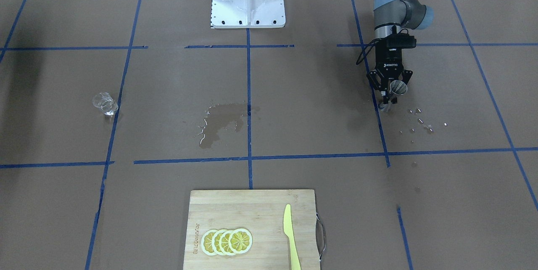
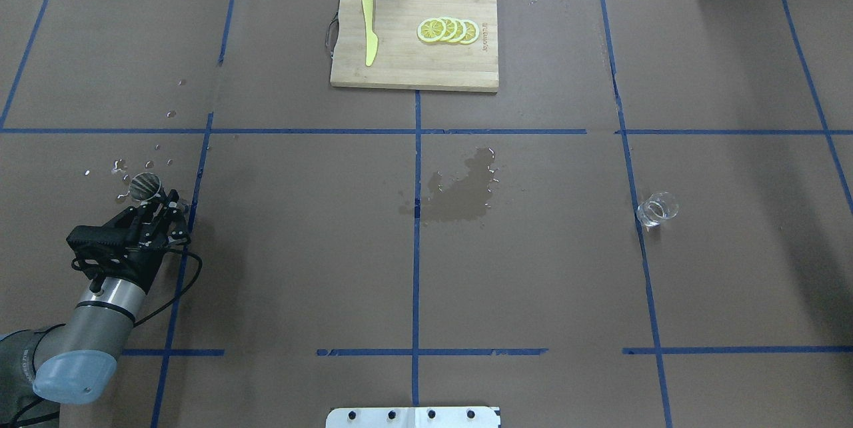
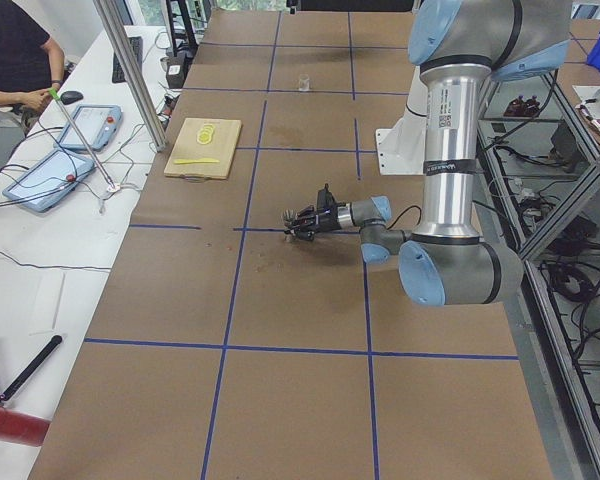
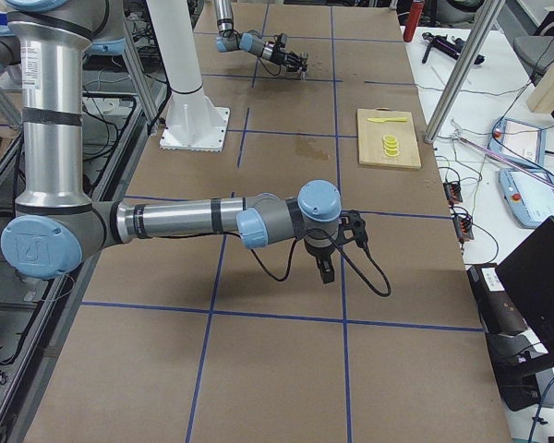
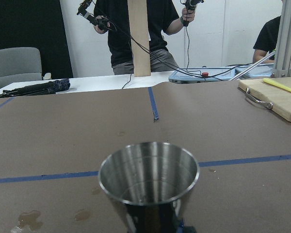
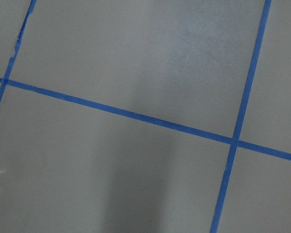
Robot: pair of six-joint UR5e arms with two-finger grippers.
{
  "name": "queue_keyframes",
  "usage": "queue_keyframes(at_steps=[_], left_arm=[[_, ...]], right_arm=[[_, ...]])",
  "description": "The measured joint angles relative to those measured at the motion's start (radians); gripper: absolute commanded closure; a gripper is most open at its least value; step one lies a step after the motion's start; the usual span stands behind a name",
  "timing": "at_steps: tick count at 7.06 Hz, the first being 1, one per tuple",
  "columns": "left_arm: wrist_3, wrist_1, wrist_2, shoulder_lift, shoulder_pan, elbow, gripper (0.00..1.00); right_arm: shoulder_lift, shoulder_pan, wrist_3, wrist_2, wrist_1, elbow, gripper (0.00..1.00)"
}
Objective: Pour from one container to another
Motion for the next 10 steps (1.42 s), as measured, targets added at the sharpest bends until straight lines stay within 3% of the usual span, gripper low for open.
queue_keyframes(at_steps=[3,5,8,10], left_arm=[[0.016,-0.045,0.025,-0.006,-0.007,-0.029,1.00],[0.094,-0.073,0.025,-0.022,-0.003,-0.090,1.00],[0.218,-0.078,0.020,-0.233,0.013,-0.049,1.00],[0.301,-0.072,0.006,-0.378,0.025,0.032,1.00]], right_arm=[[0.003,0.000,0.003,-0.006,0.000,0.009,0.00],[-0.011,-0.032,0.125,-0.003,0.039,0.083,0.00],[-0.098,-0.195,0.465,-0.023,0.380,0.155,0.00],[-0.147,-0.356,0.693,-0.138,0.569,0.195,0.00]])
